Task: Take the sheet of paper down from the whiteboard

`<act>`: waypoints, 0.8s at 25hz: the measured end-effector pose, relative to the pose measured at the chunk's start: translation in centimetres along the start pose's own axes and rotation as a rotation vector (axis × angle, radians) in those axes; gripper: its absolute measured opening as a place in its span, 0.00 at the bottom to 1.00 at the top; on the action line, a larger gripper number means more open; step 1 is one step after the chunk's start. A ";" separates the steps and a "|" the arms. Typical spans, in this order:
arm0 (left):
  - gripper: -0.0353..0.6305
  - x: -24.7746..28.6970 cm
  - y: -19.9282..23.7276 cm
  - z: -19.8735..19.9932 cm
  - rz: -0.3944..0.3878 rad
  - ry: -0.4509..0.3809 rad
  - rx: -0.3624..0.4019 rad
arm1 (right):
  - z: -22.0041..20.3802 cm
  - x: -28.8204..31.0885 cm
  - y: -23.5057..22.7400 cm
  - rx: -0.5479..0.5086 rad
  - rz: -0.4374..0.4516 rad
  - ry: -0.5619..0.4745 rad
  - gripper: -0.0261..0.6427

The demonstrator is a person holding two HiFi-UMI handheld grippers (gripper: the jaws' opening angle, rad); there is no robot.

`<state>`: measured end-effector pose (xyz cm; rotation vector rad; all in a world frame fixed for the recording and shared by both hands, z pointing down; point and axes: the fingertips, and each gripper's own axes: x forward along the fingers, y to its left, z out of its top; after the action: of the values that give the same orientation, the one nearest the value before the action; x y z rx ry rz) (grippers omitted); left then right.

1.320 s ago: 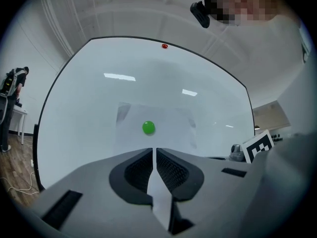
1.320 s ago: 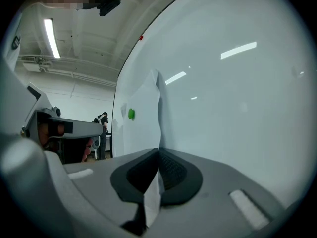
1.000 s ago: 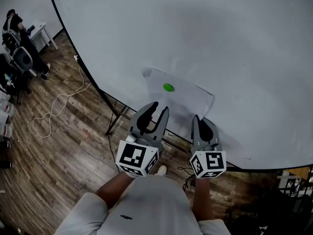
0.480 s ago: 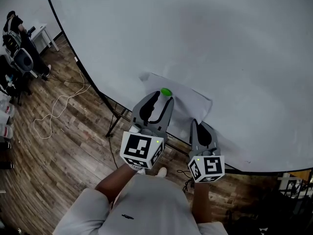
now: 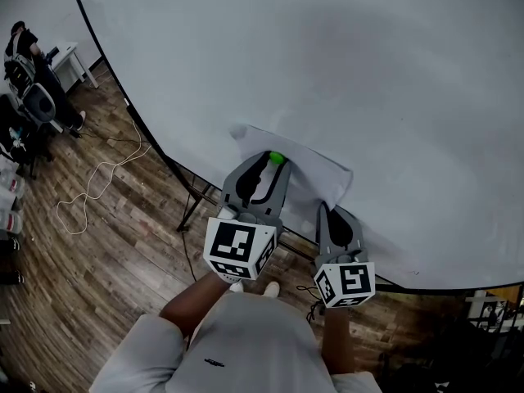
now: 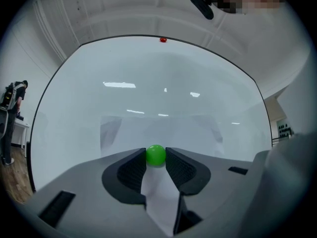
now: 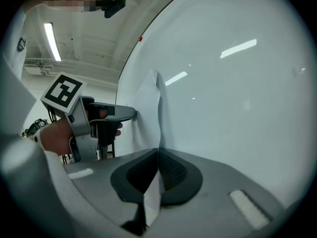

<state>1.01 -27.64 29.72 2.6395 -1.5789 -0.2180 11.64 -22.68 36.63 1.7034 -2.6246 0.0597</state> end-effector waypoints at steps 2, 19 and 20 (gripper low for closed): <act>0.24 0.0 0.0 0.0 -0.003 0.003 0.003 | 0.0 0.0 0.0 0.001 0.000 0.000 0.06; 0.24 -3.2 0.2 -1.0 0.001 0.026 -0.021 | 0.9 -1.0 0.5 0.010 -0.018 -0.021 0.05; 0.24 -3.7 0.3 -1.2 0.007 0.031 -0.026 | 1.0 -1.1 0.7 0.010 -0.017 -0.022 0.05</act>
<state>-0.83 -24.59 31.24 2.6050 -1.5651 -0.1949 11.49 -21.43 35.60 1.7397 -2.6288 0.0548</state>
